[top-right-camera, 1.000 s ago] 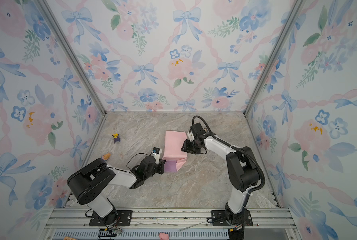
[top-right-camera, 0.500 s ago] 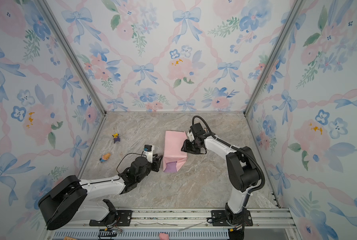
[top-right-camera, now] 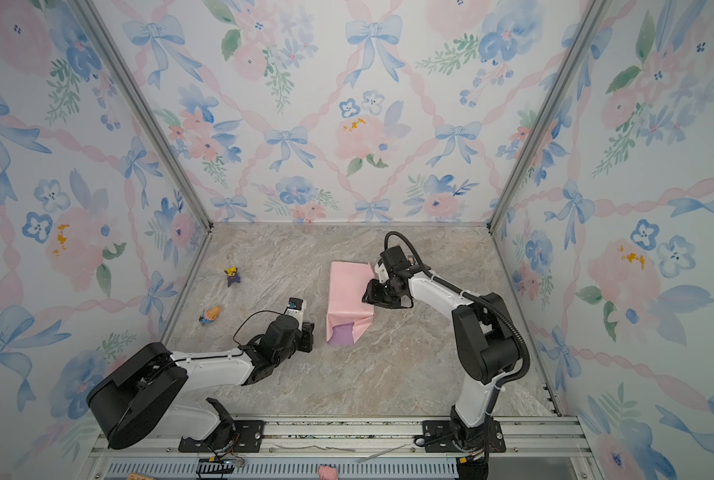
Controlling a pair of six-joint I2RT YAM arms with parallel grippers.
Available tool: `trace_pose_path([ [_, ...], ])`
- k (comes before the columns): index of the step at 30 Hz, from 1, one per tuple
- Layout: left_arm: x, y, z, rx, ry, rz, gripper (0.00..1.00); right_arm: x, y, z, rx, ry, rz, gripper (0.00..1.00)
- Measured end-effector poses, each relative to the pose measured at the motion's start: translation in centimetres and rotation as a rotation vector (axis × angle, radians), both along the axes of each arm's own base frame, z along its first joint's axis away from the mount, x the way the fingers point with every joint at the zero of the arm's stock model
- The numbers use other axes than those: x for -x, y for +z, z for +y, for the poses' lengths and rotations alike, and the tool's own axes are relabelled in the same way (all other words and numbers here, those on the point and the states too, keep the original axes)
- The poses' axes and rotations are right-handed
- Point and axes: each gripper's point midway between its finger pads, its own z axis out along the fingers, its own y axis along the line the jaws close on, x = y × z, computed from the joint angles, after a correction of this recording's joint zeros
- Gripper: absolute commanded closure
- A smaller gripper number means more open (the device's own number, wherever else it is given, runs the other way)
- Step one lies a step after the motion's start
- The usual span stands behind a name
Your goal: Wrap the gift box in paper
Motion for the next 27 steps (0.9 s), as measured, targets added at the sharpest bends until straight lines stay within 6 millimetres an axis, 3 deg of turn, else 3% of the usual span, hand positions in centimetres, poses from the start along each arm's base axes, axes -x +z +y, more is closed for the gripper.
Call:
trace_pose_path([
  [11, -0.4, -0.3, -4.9, 0.096, -0.173, 0.02, 0.88, 0.0, 0.1, 0.3, -0.004, 0.004, -0.005, 0.53],
  [27, -0.5, 0.4, -7.2, 0.157, -0.245, 0.004, 0.88, 0.0, 0.1, 0.3, -0.003, 0.004, -0.006, 0.54],
])
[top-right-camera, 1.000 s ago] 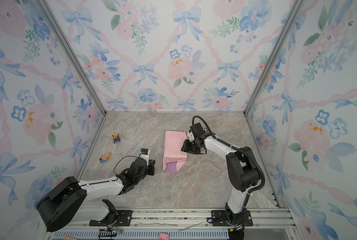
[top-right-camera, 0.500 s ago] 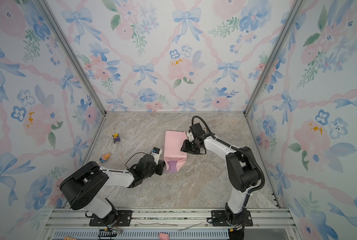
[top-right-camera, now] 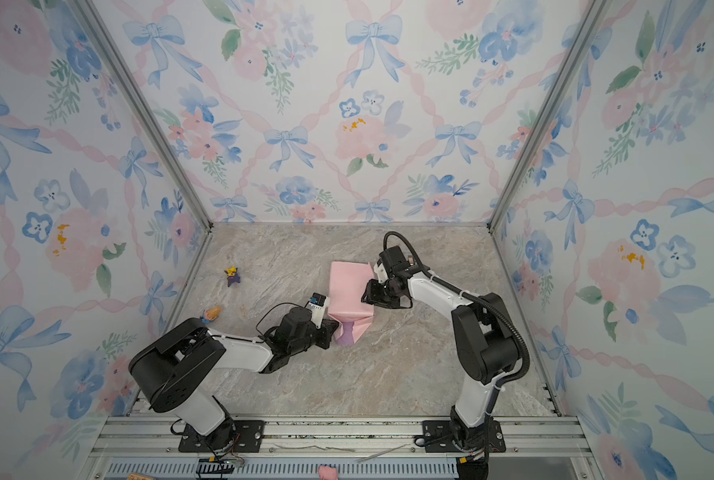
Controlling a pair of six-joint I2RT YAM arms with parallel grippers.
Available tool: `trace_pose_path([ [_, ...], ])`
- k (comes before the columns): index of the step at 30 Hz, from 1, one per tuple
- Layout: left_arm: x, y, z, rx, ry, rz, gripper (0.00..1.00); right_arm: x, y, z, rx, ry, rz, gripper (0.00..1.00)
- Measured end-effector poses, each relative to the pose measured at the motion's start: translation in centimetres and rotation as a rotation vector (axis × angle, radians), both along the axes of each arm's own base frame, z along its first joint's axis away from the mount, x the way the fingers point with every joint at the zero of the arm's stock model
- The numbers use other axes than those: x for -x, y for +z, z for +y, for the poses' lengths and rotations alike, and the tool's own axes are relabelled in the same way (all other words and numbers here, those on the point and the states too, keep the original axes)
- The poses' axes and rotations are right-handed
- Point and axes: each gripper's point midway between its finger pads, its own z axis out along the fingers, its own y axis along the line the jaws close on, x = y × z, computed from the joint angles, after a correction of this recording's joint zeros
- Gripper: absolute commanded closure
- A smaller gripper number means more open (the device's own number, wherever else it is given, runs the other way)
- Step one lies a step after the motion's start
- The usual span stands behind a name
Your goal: Wrap the gift box in paper
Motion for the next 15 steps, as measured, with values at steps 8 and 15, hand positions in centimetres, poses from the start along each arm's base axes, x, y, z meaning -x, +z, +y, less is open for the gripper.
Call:
trace_pose_path([
  [8, -0.7, 0.1, -0.7, 0.023, -0.001, -0.025, 0.88, 0.0, 0.0, 0.0, 0.0, 0.0, 0.0, 0.54],
  [15, -1.1, -0.4, -1.2, 0.034, -0.008, -0.03, 0.88, 0.0, 0.0, 0.0, 0.0, 0.0, 0.0, 0.54],
])
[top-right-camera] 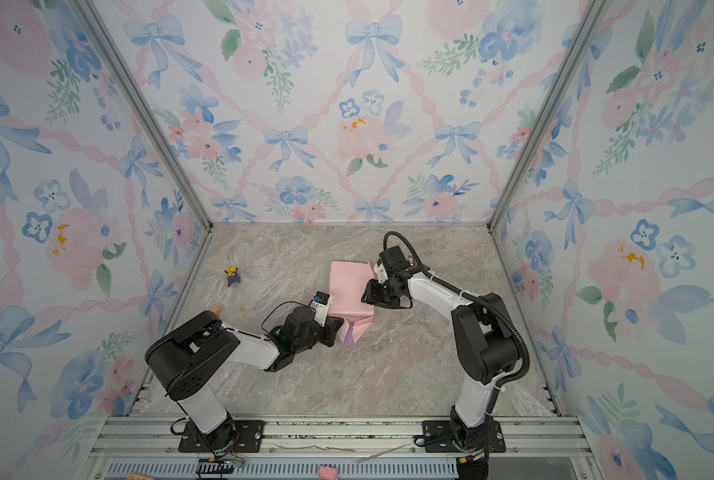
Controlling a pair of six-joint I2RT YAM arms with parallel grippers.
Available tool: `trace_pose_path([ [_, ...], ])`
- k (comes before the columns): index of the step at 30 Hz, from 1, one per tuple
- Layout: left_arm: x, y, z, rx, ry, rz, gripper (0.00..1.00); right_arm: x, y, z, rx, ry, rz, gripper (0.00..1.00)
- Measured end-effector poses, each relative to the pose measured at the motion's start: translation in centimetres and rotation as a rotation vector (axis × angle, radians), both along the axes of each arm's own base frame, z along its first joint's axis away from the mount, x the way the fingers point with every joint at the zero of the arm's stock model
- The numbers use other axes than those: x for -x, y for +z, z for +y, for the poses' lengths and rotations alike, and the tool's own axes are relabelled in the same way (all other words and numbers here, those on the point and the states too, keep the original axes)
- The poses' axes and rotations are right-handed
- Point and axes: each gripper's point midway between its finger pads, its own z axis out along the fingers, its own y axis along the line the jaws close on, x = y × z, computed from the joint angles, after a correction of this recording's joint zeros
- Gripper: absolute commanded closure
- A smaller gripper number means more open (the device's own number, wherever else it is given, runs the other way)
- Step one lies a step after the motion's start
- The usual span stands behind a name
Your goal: Wrap the gift box in paper
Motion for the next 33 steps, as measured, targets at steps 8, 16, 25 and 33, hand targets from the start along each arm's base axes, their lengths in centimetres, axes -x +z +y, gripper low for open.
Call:
trace_pose_path([
  [8, -0.1, -1.0, -0.5, -0.002, -0.006, 0.007, 0.85, -0.1, 0.0, 0.2, -0.002, 0.003, -0.01, 0.54],
  [16, -0.1, -2.2, -0.4, -0.033, 0.028, 0.004, 0.82, -0.1, 0.0, 0.3, -0.003, 0.005, -0.013, 0.53],
  [25, 0.3, -2.2, -0.6, -0.036, 0.031, -0.011, 0.79, 0.0, 0.8, 0.3, -0.003, 0.002, -0.031, 0.51],
  [33, 1.2, -2.2, -1.6, -0.032, -0.001, -0.018, 0.79, 0.3, 0.8, 0.5, -0.003, 0.009, -0.031, 0.51],
])
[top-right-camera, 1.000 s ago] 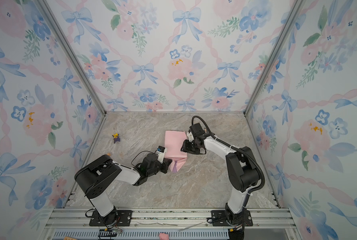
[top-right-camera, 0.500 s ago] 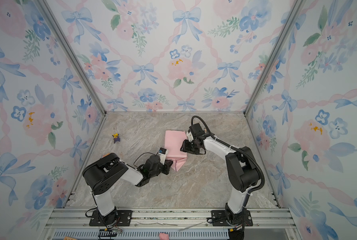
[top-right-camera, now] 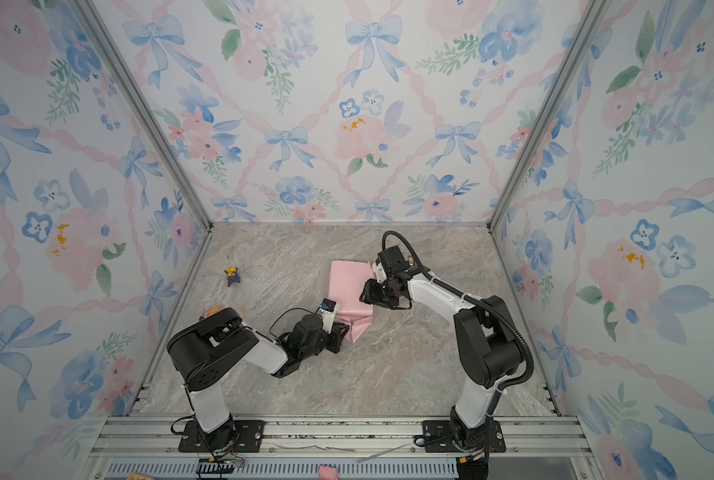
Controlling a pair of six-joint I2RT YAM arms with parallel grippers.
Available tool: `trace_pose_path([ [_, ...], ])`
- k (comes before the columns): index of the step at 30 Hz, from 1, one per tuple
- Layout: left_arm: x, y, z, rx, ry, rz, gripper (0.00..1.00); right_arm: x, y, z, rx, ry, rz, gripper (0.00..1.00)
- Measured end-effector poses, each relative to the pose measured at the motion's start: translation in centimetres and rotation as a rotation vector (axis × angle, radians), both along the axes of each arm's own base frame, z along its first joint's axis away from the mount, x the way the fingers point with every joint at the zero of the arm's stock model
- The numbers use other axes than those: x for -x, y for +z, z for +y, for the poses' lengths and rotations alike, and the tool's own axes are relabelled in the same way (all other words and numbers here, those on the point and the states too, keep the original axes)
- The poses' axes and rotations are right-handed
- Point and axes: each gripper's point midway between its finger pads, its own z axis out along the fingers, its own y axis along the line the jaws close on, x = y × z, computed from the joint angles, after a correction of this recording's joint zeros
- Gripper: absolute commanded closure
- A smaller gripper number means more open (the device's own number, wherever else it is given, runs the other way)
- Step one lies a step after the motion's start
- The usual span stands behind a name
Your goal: Wrap the gift box in paper
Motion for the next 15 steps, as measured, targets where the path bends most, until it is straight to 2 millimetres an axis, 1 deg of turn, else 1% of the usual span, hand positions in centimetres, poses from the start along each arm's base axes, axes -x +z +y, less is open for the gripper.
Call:
trace_pose_path([
  [5, 0.2, 0.1, 0.0, 0.003, -0.004, -0.003, 0.77, 0.1, -0.1, 0.1, 0.002, 0.003, 0.002, 0.51],
  [7, 0.5, 0.7, 0.5, 0.008, 0.002, -0.012, 0.76, 0.1, -0.1, 0.0, 0.005, 0.0, 0.0, 0.51],
  [9, 0.7, 2.1, 1.0, 0.028, 0.014, -0.038, 0.76, 0.1, 0.1, -0.1, 0.008, -0.002, -0.004, 0.51],
  [11, 0.9, 4.3, 1.8, 0.061, 0.036, -0.082, 0.76, 0.0, 0.5, -0.3, 0.008, -0.007, -0.013, 0.51],
  [13, 1.1, 6.3, 2.6, 0.091, 0.06, -0.122, 0.78, -0.1, 1.0, -0.4, 0.003, -0.011, -0.024, 0.5],
  [15, 1.2, 7.5, 3.4, 0.107, 0.084, -0.148, 0.81, 0.0, 1.5, -0.5, -0.001, -0.012, -0.032, 0.5],
])
